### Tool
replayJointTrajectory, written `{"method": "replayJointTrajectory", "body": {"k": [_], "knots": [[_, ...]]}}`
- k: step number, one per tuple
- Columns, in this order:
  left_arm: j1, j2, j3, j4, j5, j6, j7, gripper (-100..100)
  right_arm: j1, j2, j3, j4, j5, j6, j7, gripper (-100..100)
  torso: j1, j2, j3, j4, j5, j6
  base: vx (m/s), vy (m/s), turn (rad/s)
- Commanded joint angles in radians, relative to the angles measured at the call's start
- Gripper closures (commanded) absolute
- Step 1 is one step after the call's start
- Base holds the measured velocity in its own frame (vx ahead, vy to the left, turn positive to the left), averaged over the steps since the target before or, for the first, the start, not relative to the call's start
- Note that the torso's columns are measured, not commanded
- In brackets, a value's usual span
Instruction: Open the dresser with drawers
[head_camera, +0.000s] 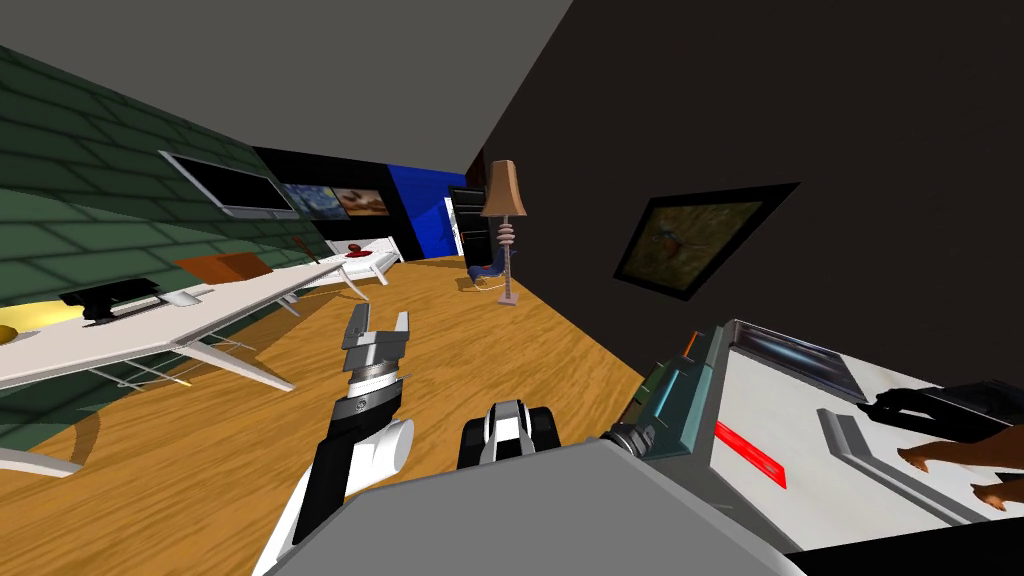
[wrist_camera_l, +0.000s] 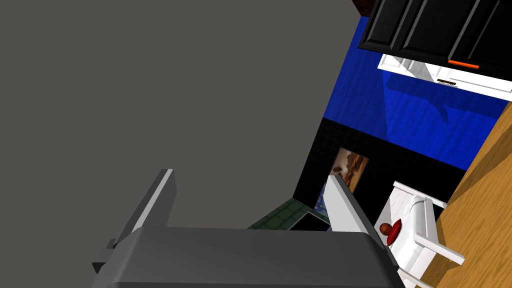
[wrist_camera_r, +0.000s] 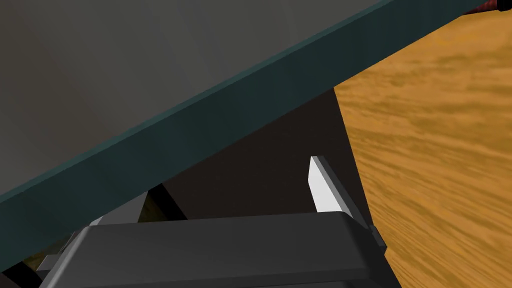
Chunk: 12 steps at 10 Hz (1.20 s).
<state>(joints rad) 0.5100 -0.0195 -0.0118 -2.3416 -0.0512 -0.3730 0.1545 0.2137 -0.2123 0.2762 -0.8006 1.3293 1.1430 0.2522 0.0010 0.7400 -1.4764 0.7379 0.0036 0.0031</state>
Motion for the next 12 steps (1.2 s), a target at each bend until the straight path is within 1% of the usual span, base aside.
{"method": "replayJointTrajectory", "body": {"k": [1, 2, 3, 4, 5, 6, 8, 9, 11, 12], "knots": [[0.000, 0.000, 0.000, 0.000, 0.000, 0.000, 0.000, 0, -0.014, -0.003, 0.004, 0.067, 0.040, 0.050, -0.008, -100, 0.000, 0.000, 0.000, 0.000, -0.001, -0.001, -0.004, 0.007, 0.064], [0.000, 0.000, 0.000, 0.000, 0.000, 0.000, 0.000, 0, -0.024, -0.003, 0.009, 0.104, 0.073, 0.088, -0.004, -100, -0.001, 0.000, 0.000, 0.000, 0.000, -0.001, -0.006, 0.004, 0.093], [0.000, 0.000, 0.000, 0.000, 0.000, 0.000, 0.000, 0, -0.024, -0.003, 0.009, 0.109, 0.073, 0.092, -0.004, -100, -0.001, -0.001, 0.000, 0.001, 0.000, -0.002, -0.005, 0.003, 0.038], [0.000, 0.000, 0.000, 0.000, 0.000, 0.000, 0.000, 0, -0.033, -0.004, 0.014, 0.148, 0.103, 0.128, 0.000, -100, -0.001, -0.001, 0.000, 0.001, 0.000, -0.001, -0.005, 0.001, 0.061], [0.000, 0.000, 0.000, 0.000, 0.000, 0.000, 0.000, 0, -0.042, -0.005, 0.018, 0.183, 0.130, 0.153, 0.004, -100, 0.000, -0.001, 0.000, 0.001, 0.000, -0.002, -0.012, 0.005, 0.099], [0.000, 0.000, 0.000, 0.000, 0.000, 0.000, 0.000, 0, -0.042, -0.005, 0.018, 0.183, 0.130, 0.165, 0.004, -100, 0.000, -0.001, 0.000, 0.001, 0.001, -0.003, -0.011, 0.002, 0.023], [0.000, 0.000, 0.000, 0.000, 0.000, 0.000, 0.000, 0, -0.057, -0.008, 0.024, 0.244, 0.176, 0.220, 0.010, -100, 0.000, -0.002, -0.001, 0.001, 0.003, -0.003, -0.010, 0.009, 0.043], [0.000, 0.000, 0.000, 0.000, 0.000, 0.000, 0.000, 0, -0.057, -0.008, 0.024, 0.244, 0.176, 0.224, 0.010, -100, 0.005, 0.000, -0.002, 0.003, 0.008, -0.004, -0.007, 0.002, 0.018], [0.000, 0.000, 0.000, 0.000, 0.000, 0.000, 0.000, 0, -0.070, -0.011, 0.029, 0.290, 0.210, 0.269, 0.015, -100, 0.013, 0.002, -0.003, 0.004, 0.013, -0.004, -0.010, -0.006, 0.027], [0.000, 0.000, 0.000, 0.000, 0.000, 0.000, 0.000, 0, -0.070, -0.011, 0.029, 0.290, 0.210, 0.269, 0.015, -100, 0.015, 0.002, -0.004, 0.005, 0.016, -0.005, -0.011, 0.004, 0.018]]}}
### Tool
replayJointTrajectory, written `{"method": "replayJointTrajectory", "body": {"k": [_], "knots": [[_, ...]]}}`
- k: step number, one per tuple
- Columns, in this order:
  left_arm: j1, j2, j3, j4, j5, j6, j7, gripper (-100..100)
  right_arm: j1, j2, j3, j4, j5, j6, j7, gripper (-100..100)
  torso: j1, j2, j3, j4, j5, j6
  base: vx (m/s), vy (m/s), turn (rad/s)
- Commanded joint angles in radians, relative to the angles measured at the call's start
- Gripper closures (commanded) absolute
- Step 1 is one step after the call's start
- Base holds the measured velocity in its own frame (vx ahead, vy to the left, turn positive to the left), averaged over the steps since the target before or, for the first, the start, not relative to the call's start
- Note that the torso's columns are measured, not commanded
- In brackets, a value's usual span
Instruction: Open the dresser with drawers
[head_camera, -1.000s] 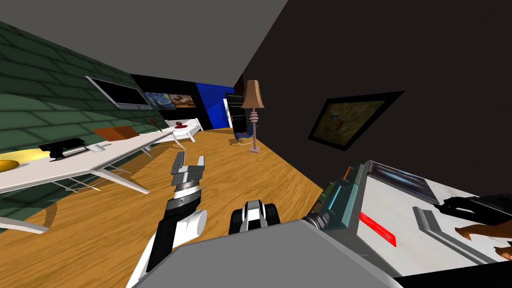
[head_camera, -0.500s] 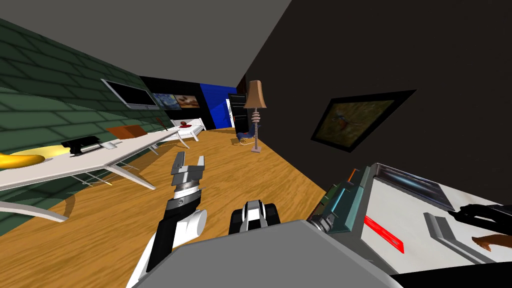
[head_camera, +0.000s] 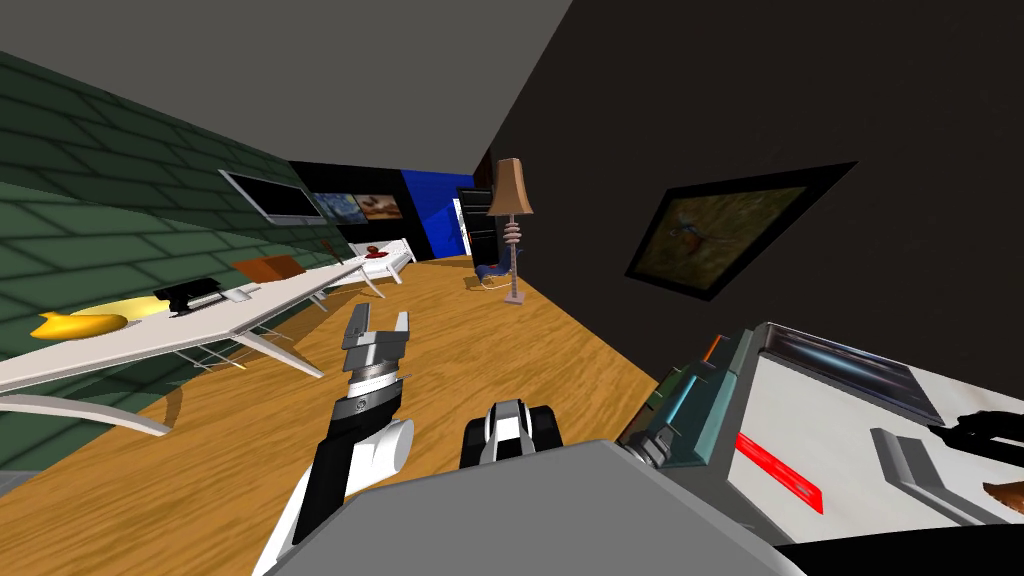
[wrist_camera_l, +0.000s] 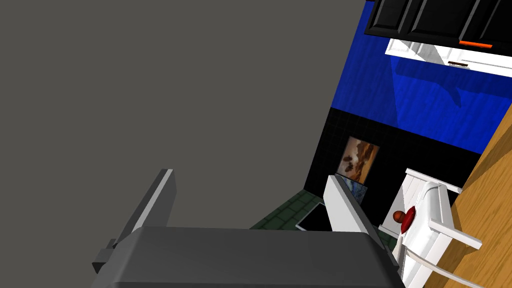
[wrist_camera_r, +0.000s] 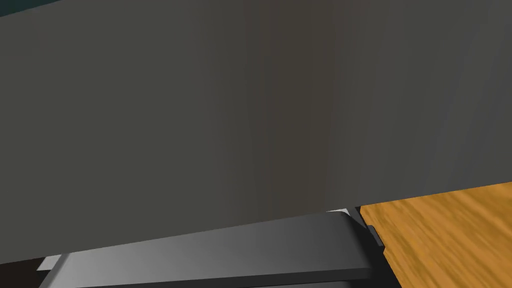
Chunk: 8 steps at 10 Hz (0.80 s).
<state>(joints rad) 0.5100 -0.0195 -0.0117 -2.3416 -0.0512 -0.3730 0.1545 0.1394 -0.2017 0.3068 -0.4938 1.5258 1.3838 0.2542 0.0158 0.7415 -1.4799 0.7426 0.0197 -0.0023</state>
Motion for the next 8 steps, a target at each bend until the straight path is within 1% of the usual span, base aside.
{"method": "replayJointTrajectory", "body": {"k": [1, 2, 3, 6, 8], "knots": [[0.000, 0.000, 0.000, 0.000, 0.000, 0.000, 0.000, 0, 0.000, -0.022, 0.000, 0.001, 0.027, 0.045, 0.016, -100, 0.002, 0.000, -0.001, 0.000, 0.002, 0.000, -0.009, 0.006, 0.010], [0.000, 0.000, 0.000, 0.000, 0.000, 0.000, 0.000, 0, 0.000, -0.022, 0.000, 0.001, 0.027, 0.045, 0.016, -100, 0.004, 0.000, -0.002, 0.001, 0.005, 0.000, 0.000, 0.000, 0.000], [0.000, 0.000, 0.000, 0.000, 0.000, 0.000, 0.000, 0, -0.004, -0.022, 0.001, 0.015, 0.037, 0.058, 0.017, -100, 0.005, 0.000, -0.003, 0.001, 0.006, 0.000, -0.003, 0.000, 0.015], [0.000, 0.000, 0.000, 0.000, 0.000, 0.000, 0.000, 0, -0.007, -0.022, 0.002, 0.025, 0.044, 0.068, 0.019, -100, 0.009, 0.002, -0.003, 0.002, 0.010, 0.000, -0.008, 0.001, 0.002], [0.000, 0.000, 0.000, 0.000, 0.000, 0.000, 0.000, 0, -0.010, -0.023, 0.003, 0.031, 0.049, 0.074, 0.020, -100, 0.009, 0.001, -0.003, 0.001, 0.009, 0.000, -0.001, -0.004, 0.004]]}}
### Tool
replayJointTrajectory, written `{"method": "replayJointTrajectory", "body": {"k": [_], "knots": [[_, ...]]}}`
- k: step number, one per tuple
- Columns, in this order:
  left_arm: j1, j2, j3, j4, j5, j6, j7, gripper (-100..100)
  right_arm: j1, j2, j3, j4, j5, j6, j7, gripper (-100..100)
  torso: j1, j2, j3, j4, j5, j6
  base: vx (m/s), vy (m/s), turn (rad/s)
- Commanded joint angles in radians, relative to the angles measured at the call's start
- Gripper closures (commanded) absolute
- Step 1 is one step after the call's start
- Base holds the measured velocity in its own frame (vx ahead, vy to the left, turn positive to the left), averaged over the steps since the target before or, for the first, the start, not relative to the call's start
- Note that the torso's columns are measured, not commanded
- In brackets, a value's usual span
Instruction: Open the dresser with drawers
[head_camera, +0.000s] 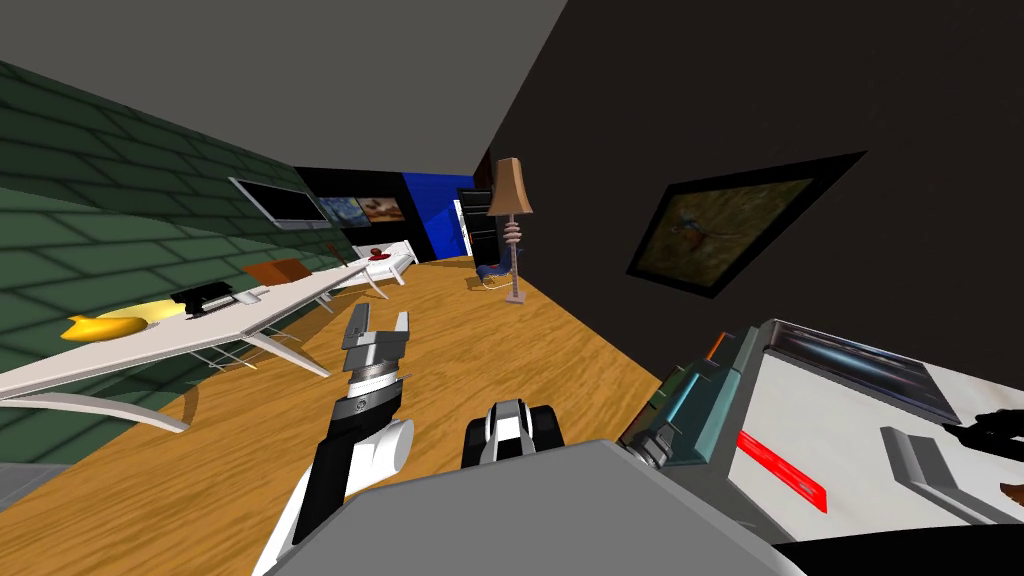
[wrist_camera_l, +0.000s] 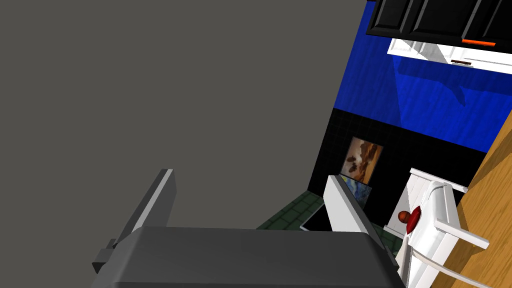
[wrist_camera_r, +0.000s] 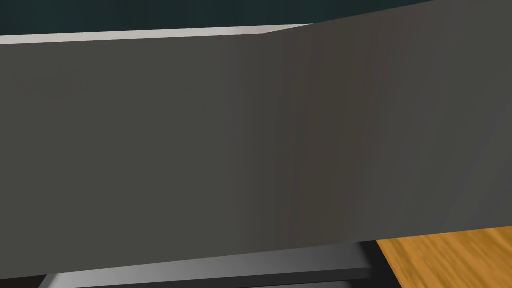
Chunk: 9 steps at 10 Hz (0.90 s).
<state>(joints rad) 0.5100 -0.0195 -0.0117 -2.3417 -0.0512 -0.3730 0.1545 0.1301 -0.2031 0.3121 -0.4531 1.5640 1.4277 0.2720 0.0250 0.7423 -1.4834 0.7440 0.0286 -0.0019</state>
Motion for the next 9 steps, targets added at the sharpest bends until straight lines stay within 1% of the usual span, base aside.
{"method": "replayJointTrajectory", "body": {"k": [1, 3, 4, 5, 6, 7, 8, 9], "knots": [[0.000, 0.000, 0.000, 0.000, 0.000, 0.000, 0.000, 0, 0.000, -0.021, -0.003, -0.009, 0.011, 0.030, 0.002, -100, -0.001, 0.000, 0.000, 0.000, -0.001, 0.000, 0.000, 0.000, 0.000], [0.000, 0.000, 0.000, 0.000, 0.000, 0.000, 0.000, 0, 0.000, -0.021, -0.003, -0.015, 0.011, 0.030, 0.002, -100, -0.010, -0.001, 0.004, -0.002, -0.010, 0.001, 0.000, 0.000, 0.000], [0.000, 0.000, 0.000, 0.000, 0.000, 0.000, 0.000, 0, 0.015, -0.011, 0.000, -0.033, 0.007, 0.015, 0.018, -100, -0.012, -0.002, 0.004, -0.002, -0.012, 0.001, 0.000, 0.000, 0.000], [0.000, 0.000, 0.000, 0.000, 0.000, 0.000, 0.000, 0, 0.017, 0.011, 0.005, -0.018, 0.005, 0.014, 0.003, -100, -0.011, -0.001, 0.005, -0.003, -0.015, 0.002, 0.024, -0.095, 0.014], [0.000, 0.000, 0.000, 0.000, 0.000, 0.000, 0.000, 0, 0.018, 0.017, 0.006, -0.015, 0.005, 0.015, -0.001, -100, -0.017, -0.002, 0.005, -0.003, -0.017, 0.002, 0.024, -0.146, 0.013], [0.000, 0.000, 0.000, 0.000, 0.000, 0.000, 0.000, 0, 0.032, 0.026, 0.010, -0.035, 0.004, 0.005, 0.011, -100, -0.025, -0.004, 0.005, -0.002, -0.016, 0.001, 0.002, -0.042, 0.005], [0.000, 0.000, 0.000, 0.000, 0.000, 0.000, 0.000, 0, 0.016, 0.005, 0.004, -0.021, 0.006, 0.012, 0.006, 100, -0.026, -0.004, 0.006, -0.003, -0.019, 0.001, 0.000, 0.056, -0.019], [0.000, 0.000, 0.000, 0.000, 0.000, 0.000, 0.000, 0, 0.016, 0.005, 0.004, -0.021, 0.006, 0.012, 0.006, 100, -0.022, -0.005, 0.005, -0.003, -0.017, 0.000, -0.003, 0.055, -0.009]]}}
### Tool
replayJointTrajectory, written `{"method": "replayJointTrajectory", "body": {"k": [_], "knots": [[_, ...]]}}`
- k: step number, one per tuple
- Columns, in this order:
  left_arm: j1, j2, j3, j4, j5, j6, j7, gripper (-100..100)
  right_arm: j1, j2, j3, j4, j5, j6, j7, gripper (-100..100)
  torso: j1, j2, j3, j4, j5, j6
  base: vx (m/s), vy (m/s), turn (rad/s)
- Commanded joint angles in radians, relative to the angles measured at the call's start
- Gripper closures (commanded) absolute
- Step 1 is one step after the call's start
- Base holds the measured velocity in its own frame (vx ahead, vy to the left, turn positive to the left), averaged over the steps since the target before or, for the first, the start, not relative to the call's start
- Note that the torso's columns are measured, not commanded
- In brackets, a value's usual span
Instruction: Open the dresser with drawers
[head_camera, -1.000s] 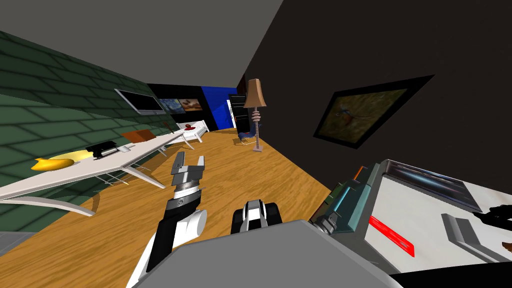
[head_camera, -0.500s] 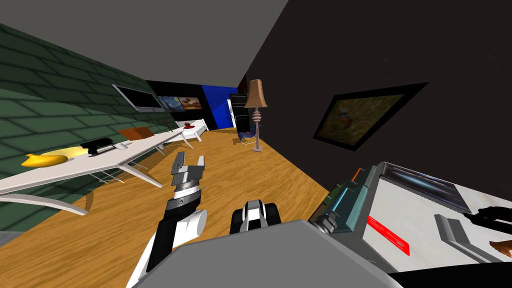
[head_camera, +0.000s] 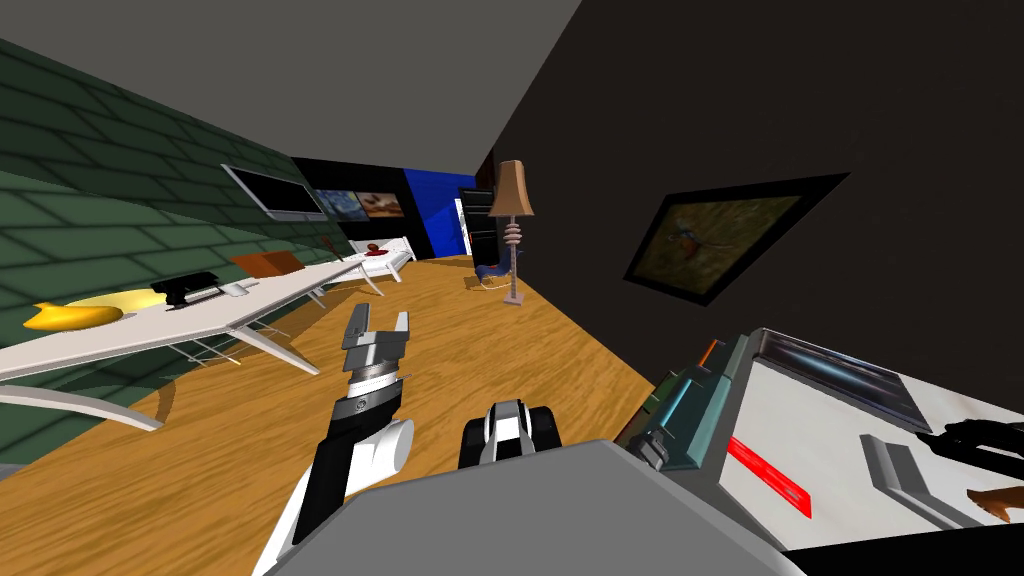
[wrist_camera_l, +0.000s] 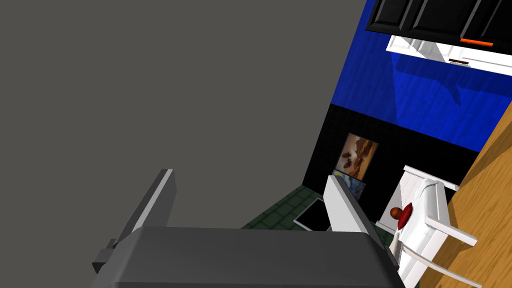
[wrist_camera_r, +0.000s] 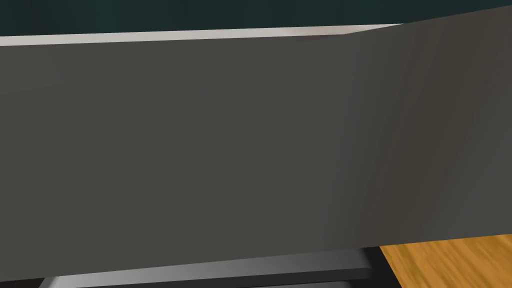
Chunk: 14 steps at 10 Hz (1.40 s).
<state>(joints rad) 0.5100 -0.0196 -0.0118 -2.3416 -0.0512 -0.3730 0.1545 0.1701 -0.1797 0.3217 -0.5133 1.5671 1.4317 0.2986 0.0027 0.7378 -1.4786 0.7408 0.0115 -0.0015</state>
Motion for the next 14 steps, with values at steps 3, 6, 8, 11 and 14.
{"method": "replayJointTrajectory", "body": {"k": [3, 6, 8, 11, 14], "knots": [[0.000, 0.000, 0.000, 0.000, 0.000, 0.000, 0.000, 0, -0.040, -0.030, -0.013, -0.008, -0.018, -0.026, 0.006, -100, -0.002, 0.003, 0.003, -0.002, -0.010, 0.001, -0.050, 0.031, -0.010], [0.000, 0.000, 0.000, 0.000, 0.000, 0.000, 0.000, 0, -0.088, -0.065, -0.029, -0.044, -0.047, -0.069, 0.026, -100, 0.002, 0.002, 0.001, -0.001, -0.005, 0.002, -0.079, 0.045, -0.010], [0.000, 0.000, 0.000, 0.000, 0.000, 0.000, 0.000, 0, -0.097, -0.071, -0.031, -0.051, -0.053, -0.077, 0.029, -100, 0.006, 0.003, 0.002, 0.001, -0.001, 0.001, -0.068, 0.029, -0.003], [0.000, 0.000, 0.000, 0.000, 0.000, 0.000, 0.000, 0, -0.123, -0.090, -0.040, -0.071, -0.068, -0.100, 0.040, -100, 0.008, 0.005, 0.001, 0.003, 0.004, 0.002, -0.046, 0.022, -0.012], [0.000, 0.000, 0.000, 0.000, 0.000, 0.000, 0.000, 0, -0.147, -0.108, -0.048, -0.091, -0.083, -0.122, 0.049, -100, 0.010, 0.006, 0.002, 0.004, 0.006, 0.001, -0.051, 0.029, -0.008]]}}
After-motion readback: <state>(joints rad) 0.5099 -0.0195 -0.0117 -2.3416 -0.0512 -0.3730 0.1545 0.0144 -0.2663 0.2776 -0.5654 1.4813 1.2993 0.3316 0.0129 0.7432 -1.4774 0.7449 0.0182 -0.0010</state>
